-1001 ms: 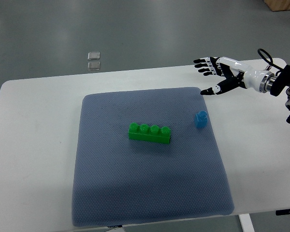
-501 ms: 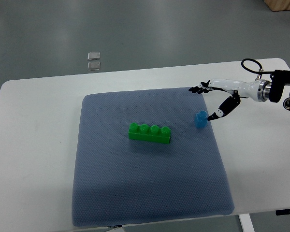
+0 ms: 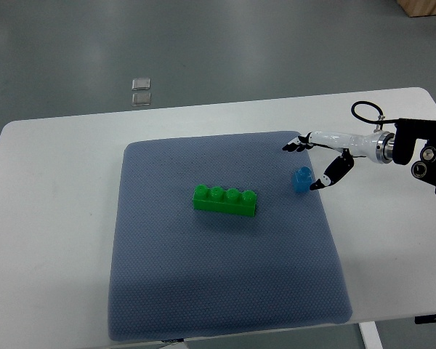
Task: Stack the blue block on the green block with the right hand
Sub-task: 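Reach the right hand forward toward the small blue block, then close the right hand fingers around the blue block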
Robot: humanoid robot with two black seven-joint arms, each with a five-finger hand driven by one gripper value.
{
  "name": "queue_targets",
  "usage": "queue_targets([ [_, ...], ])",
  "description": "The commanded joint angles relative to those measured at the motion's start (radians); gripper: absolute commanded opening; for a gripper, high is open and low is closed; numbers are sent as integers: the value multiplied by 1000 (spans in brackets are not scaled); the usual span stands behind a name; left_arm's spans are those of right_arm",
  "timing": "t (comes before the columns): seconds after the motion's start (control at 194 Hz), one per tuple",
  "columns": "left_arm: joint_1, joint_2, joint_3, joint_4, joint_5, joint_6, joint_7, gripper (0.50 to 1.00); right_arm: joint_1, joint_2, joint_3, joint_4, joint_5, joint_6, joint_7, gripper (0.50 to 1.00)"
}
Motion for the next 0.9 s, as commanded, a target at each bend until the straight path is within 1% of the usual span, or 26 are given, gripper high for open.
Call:
queue_targets([
  [0.0, 0, 0, 0, 0, 0, 0, -1, 1000, -2, 6, -2, -1, -22, -1, -1, 850],
  [0.103, 0, 0, 0, 0, 0, 0, -1, 1000, -3, 14, -2, -10, -30, -1, -2, 836],
  [0.206, 0, 0, 0, 0, 0, 0, 0, 1000, -5, 25, -5, -18, -32, -10, -22, 821],
  [0.372, 0, 0, 0, 0, 0, 0, -1, 1000, -5, 38, -19, -28, -32, -29, -24, 797],
  [0.568, 0, 0, 0, 0, 0, 0, 1, 1000, -5, 44, -19, -41, -52, -30, -28, 774],
  [0.893, 0, 0, 0, 0, 0, 0, 1, 1000, -3, 46, -37, -53, -55, -33, -30, 768],
])
